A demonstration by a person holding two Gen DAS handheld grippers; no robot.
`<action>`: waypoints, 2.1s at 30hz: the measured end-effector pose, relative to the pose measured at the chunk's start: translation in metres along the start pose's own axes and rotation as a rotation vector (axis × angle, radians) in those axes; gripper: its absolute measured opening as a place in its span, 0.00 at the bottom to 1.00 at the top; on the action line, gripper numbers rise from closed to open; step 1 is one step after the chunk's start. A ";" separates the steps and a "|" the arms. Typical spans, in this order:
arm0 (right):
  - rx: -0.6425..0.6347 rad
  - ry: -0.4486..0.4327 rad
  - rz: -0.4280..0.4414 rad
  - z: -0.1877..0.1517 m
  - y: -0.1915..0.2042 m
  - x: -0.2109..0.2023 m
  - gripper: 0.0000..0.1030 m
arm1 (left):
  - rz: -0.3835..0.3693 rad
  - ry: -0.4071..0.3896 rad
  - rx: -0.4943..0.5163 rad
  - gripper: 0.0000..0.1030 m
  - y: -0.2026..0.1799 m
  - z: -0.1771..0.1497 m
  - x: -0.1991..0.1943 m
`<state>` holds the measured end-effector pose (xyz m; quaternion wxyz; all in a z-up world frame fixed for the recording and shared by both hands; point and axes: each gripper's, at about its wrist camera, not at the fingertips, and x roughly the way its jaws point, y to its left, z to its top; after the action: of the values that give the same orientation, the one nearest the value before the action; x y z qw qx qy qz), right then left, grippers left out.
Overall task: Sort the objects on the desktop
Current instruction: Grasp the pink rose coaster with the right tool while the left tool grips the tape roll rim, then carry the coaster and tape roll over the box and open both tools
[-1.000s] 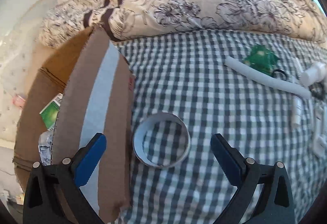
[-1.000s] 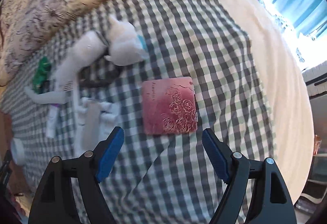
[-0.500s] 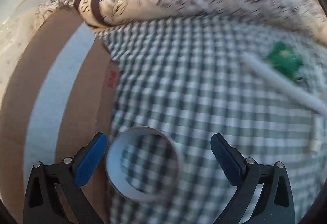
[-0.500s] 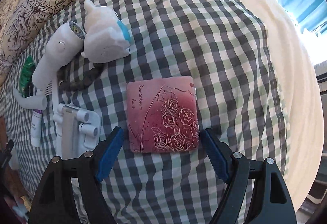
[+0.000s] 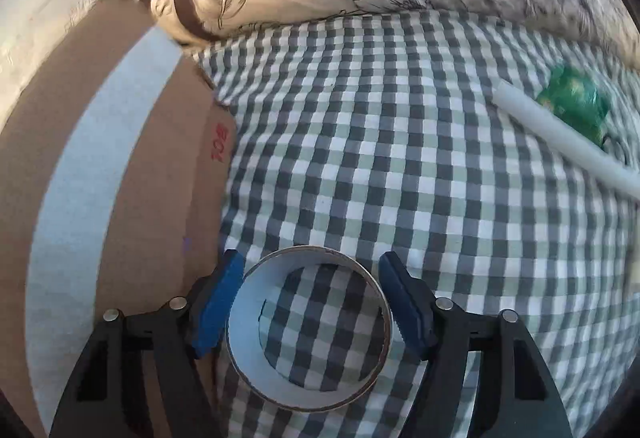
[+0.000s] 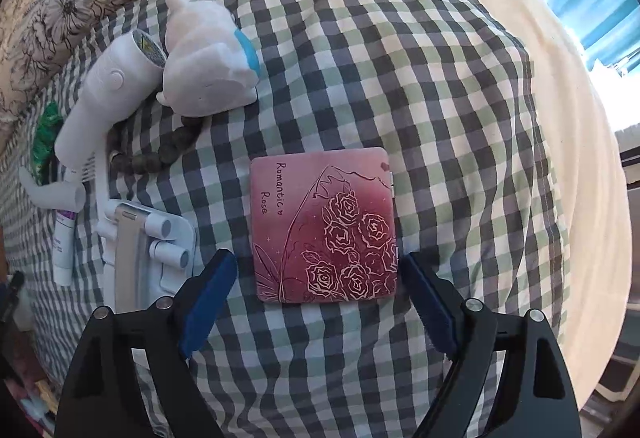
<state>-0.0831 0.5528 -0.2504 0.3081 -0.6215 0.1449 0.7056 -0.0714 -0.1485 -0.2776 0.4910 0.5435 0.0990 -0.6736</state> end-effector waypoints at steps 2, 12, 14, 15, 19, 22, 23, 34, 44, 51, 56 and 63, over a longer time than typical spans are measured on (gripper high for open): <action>-0.017 0.003 -0.032 -0.003 0.006 0.000 0.79 | -0.050 0.005 0.011 0.68 0.001 0.000 -0.003; -0.004 -0.002 -0.034 -0.025 0.011 -0.016 0.67 | -0.094 0.064 0.012 0.14 -0.004 0.003 -0.006; 0.004 -0.002 -0.023 -0.033 0.010 -0.021 0.67 | -0.113 0.077 0.008 0.14 -0.007 0.001 -0.001; 0.009 0.002 -0.014 -0.036 0.009 -0.023 0.67 | -0.120 0.087 0.005 0.14 -0.007 0.000 0.002; 0.013 0.011 0.007 -0.050 0.009 -0.028 0.67 | -0.177 0.089 -0.014 0.05 -0.006 -0.007 0.004; 0.016 0.007 0.024 -0.058 0.009 -0.030 0.67 | -0.209 0.070 -0.005 0.04 -0.010 -0.009 -0.001; 0.017 0.005 0.029 -0.057 0.008 -0.031 0.67 | -0.217 0.063 -0.009 0.04 -0.010 -0.009 -0.004; -0.001 -0.048 0.094 -0.056 0.000 -0.070 0.67 | -0.279 -0.006 -0.047 0.04 0.008 0.002 -0.058; -0.091 -0.127 0.169 -0.040 -0.018 -0.144 0.67 | -0.365 -0.108 -0.037 0.04 0.010 0.008 -0.158; -0.220 -0.171 0.225 -0.066 0.029 -0.209 0.67 | -0.392 -0.173 -0.028 0.04 0.028 0.013 -0.224; -0.327 -0.207 0.281 -0.092 0.089 -0.241 0.67 | -0.374 -0.201 -0.046 0.04 0.067 0.017 -0.251; -0.435 -0.263 0.354 -0.145 0.192 -0.286 0.67 | -0.326 -0.228 -0.040 0.04 0.147 0.017 -0.255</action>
<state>-0.0766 0.2474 -0.0350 0.0566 -0.5412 0.0552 0.8372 0.0124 -0.0918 -0.0007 0.3942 0.4307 0.1431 -0.7991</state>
